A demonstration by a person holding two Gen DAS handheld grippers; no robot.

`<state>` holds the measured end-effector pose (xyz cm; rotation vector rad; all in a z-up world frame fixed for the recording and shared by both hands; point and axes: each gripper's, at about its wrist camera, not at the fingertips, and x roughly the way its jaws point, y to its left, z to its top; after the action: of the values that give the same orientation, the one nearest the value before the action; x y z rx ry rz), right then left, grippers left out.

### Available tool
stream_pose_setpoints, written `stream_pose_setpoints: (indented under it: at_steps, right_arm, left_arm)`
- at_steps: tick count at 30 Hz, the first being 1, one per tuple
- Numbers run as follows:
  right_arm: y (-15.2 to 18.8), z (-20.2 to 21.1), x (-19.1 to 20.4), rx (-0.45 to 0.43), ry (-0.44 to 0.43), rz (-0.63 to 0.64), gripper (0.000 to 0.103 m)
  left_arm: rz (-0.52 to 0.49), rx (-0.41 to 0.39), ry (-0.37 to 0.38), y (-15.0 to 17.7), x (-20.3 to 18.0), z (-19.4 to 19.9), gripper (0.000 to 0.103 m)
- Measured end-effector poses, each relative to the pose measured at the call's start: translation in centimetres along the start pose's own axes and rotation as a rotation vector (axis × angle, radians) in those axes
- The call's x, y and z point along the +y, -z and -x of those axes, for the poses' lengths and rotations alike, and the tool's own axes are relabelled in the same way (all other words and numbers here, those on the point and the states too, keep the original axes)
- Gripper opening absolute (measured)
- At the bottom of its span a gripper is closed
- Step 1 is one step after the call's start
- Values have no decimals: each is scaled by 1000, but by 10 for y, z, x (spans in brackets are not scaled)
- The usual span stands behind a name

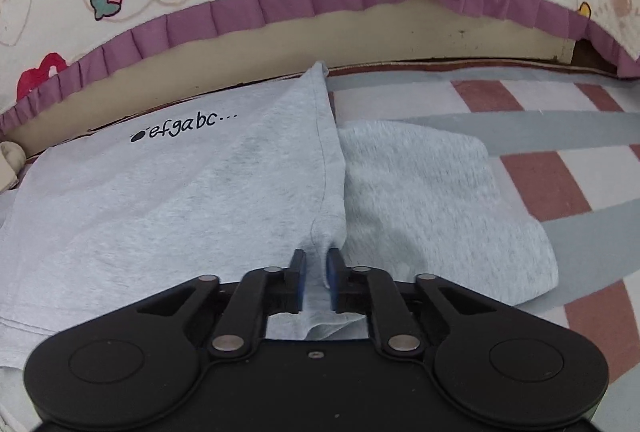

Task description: Fold clothes

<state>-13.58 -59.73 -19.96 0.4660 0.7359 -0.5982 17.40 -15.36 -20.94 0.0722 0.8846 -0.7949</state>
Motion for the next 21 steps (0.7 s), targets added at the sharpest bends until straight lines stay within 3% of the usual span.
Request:
stream_pose_setpoints:
  at_steps: [1, 2, 4, 8, 11, 12, 13, 16, 18, 21]
  right_arm:
    - [5, -2, 0, -7, 7, -4, 39]
    - [8, -1, 0, -15, 10, -7, 39]
    - [4, 3, 5, -7, 5, 3, 12]
    - [-25, 45, 25, -96, -104, -4, 10]
    - [-37, 88, 21, -203, -205, -158, 10]
    - [-35, 95, 19, -206, -197, -167, 10]
    - [-30, 92, 18, -166, -136, -119, 9]
    - [-6, 45, 8, 104, 57, 19, 7]
    - [2, 36, 7, 126, 85, 24, 6]
    - [7, 32, 6, 120, 98, 10, 6]
  left_arm:
    - [-4, -3, -28, 0, -1, 0, 24]
    - [-11, -8, -59, -1, -1, 1, 17]
    - [-8, -25, -58, -2, 1, 3, 2]
    - [22, -61, -41, -7, 5, 11, 2]
    - [80, -55, -28, -10, 14, 16, 1]
    - [107, -49, -17, -10, 18, 17, 1]
    - [135, -40, -1, -11, 22, 18, 2]
    - [188, -18, 10, -12, 32, 20, 5]
    - [187, 12, -31, -12, 37, 21, 5]
    - [205, 27, 7, -13, 44, 24, 9]
